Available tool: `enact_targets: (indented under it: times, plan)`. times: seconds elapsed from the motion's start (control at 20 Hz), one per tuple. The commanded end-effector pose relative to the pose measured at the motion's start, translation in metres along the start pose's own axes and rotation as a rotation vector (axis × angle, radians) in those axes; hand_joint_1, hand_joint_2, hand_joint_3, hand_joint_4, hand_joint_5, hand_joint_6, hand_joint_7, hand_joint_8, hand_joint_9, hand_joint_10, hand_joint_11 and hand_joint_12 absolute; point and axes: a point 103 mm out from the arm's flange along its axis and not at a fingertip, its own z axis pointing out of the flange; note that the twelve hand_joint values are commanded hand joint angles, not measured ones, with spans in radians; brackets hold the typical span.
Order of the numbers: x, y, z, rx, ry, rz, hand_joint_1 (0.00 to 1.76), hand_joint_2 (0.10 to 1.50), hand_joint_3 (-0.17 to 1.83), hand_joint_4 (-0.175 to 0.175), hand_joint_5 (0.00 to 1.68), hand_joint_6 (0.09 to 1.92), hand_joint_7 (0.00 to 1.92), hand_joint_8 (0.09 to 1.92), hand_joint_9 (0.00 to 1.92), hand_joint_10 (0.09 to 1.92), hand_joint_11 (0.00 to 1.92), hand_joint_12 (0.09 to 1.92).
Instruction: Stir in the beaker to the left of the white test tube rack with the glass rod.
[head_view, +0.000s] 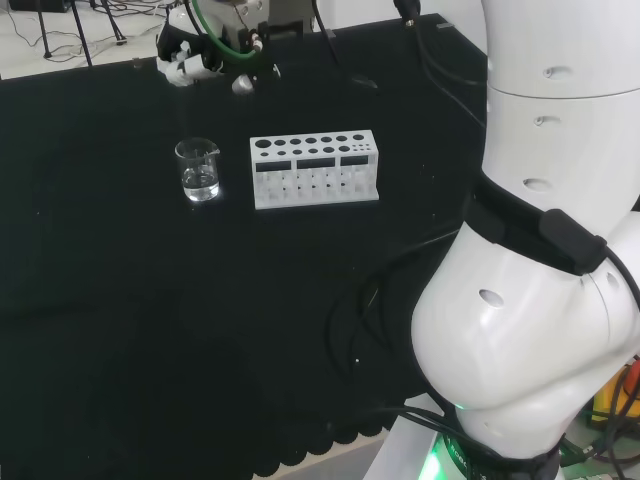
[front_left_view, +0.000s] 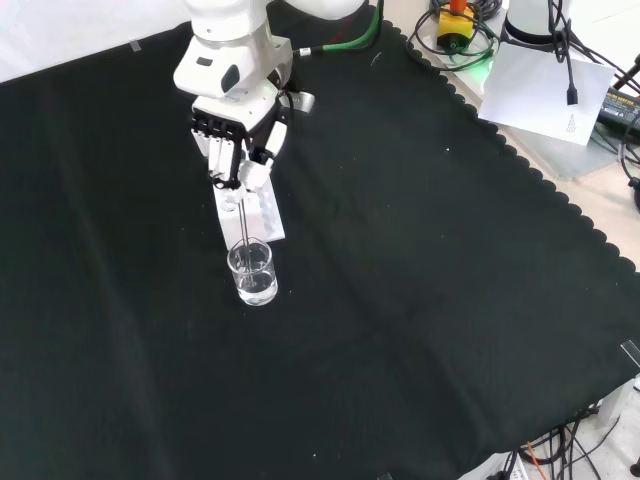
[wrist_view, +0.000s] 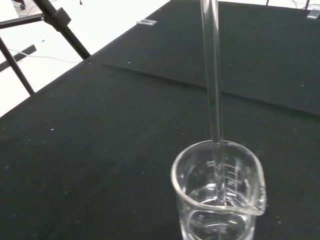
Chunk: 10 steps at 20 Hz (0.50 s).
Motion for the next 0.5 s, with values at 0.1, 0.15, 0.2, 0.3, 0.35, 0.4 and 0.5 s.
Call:
enact_targets:
  times: [0.1, 0.15, 0.2, 0.3, 0.35, 0.4, 0.5]
  plan:
    - [-0.004, -0.008, -0.005, 0.000, -0.018, 0.010, 1.28, 1.11, 0.00, -0.175, 1.04, 0.61, 0.99, 1.32, 1.61, 0.95, 1.65, 0.90]
    - [-0.001, -0.009, -0.006, 0.001, -0.026, 0.007, 1.28, 1.11, 0.00, -0.175, 1.04, 0.61, 0.99, 1.32, 1.61, 0.95, 1.65, 0.90]
    - [0.003, -0.009, -0.008, -0.001, -0.033, 0.003, 1.28, 1.11, 0.00, -0.175, 1.04, 0.61, 0.99, 1.32, 1.61, 0.95, 1.65, 0.90]
    - [0.010, -0.010, -0.011, -0.003, -0.044, -0.009, 1.28, 1.11, 0.00, -0.175, 1.04, 0.61, 0.99, 1.32, 1.61, 0.95, 1.65, 0.90]
    - [0.013, -0.010, -0.013, -0.004, -0.052, -0.015, 1.28, 1.11, 0.00, -0.175, 1.04, 0.61, 0.99, 1.32, 1.61, 0.95, 1.65, 0.90]
    - [0.017, -0.010, -0.016, -0.006, -0.055, -0.017, 1.28, 1.11, 0.00, -0.175, 1.04, 0.61, 0.99, 1.32, 1.61, 0.95, 1.65, 0.90]
    - [0.019, -0.011, -0.018, -0.009, -0.055, -0.023, 1.28, 1.11, 0.00, -0.175, 1.04, 0.61, 0.99, 1.32, 1.61, 0.95, 1.65, 0.90]
